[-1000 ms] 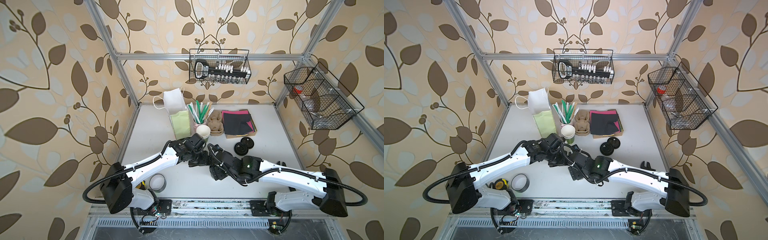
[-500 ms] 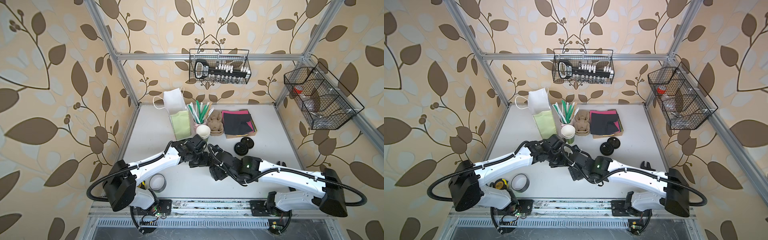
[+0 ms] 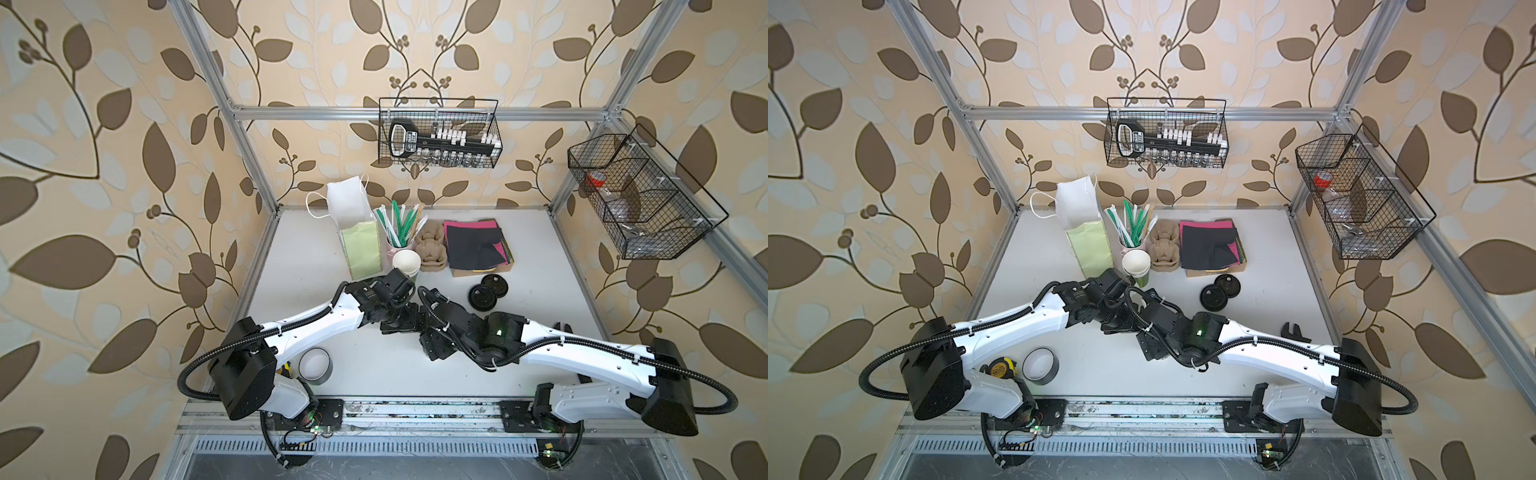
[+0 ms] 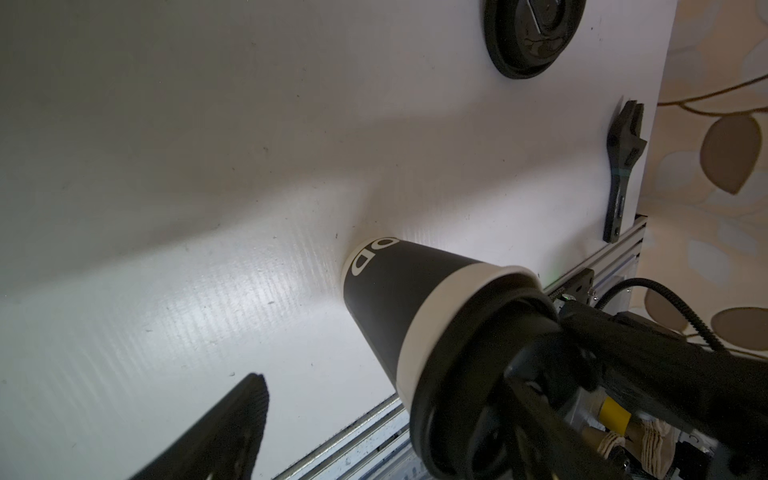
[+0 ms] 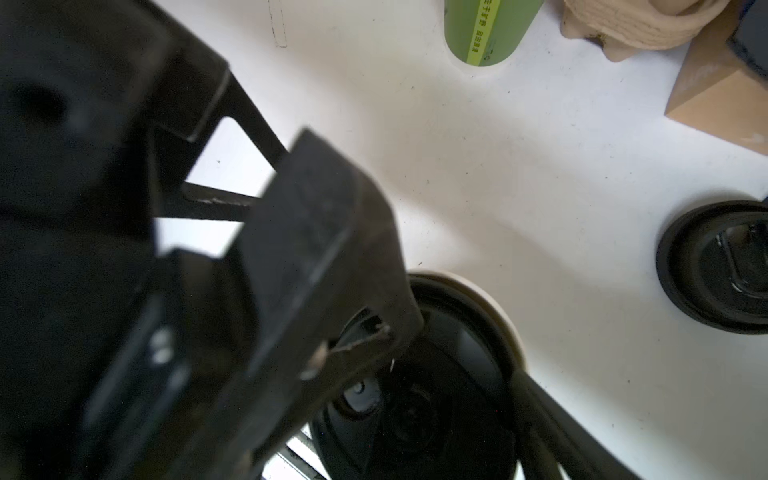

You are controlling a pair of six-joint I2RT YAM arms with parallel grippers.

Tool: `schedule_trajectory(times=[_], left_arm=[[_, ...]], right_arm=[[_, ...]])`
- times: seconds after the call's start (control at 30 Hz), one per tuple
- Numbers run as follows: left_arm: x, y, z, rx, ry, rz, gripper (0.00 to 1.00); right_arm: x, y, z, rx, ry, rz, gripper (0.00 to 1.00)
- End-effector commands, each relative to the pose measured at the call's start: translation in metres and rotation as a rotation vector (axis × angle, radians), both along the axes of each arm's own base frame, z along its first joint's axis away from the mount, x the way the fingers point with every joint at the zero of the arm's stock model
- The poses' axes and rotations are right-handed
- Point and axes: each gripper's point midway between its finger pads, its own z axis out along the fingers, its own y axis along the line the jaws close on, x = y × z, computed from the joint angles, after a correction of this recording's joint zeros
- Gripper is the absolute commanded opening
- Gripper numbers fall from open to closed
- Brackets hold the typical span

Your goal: Pack the takeout coffee

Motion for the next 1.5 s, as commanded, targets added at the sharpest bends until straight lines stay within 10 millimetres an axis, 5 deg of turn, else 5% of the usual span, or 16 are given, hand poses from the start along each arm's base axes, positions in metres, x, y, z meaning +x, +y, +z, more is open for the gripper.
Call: schedule_trajectory(times=[0.0, 0.3, 0.53, 0.83, 1.13, 1.47], left_arm=[[-0.024, 0.016, -0.029, 0.110, 0.084, -0.063, 0.88], [-0.023, 0.017, -0.025, 0.112, 0.075, -0.056, 0.89], [-0.018, 0.013, -0.013, 0.093, 0.055, -0.049, 0.90], [-0.010, 0.003, 0.000, 0.070, 0.037, -0.045, 0.92], [0.007, -0.006, 0.039, 0.030, -0.056, -0.032, 0.95], [0.005, 0.015, 0.065, 0.023, -0.157, -0.003, 0.97]], right_arm=[[0.020, 0.003, 0.026, 0.075, -0.094, -0.058, 0.87], [0.018, -0.007, 0.057, 0.142, -0.146, -0.075, 0.87], [0.017, -0.040, 0.081, 0.183, -0.186, -0.173, 0.84], [0.006, -0.056, 0.055, 0.199, -0.136, -0.210, 0.79], [0.001, -0.063, 0.042, 0.220, -0.125, -0.229, 0.77], [-0.006, -0.070, 0.035, 0.180, -0.140, -0.240, 0.75]])
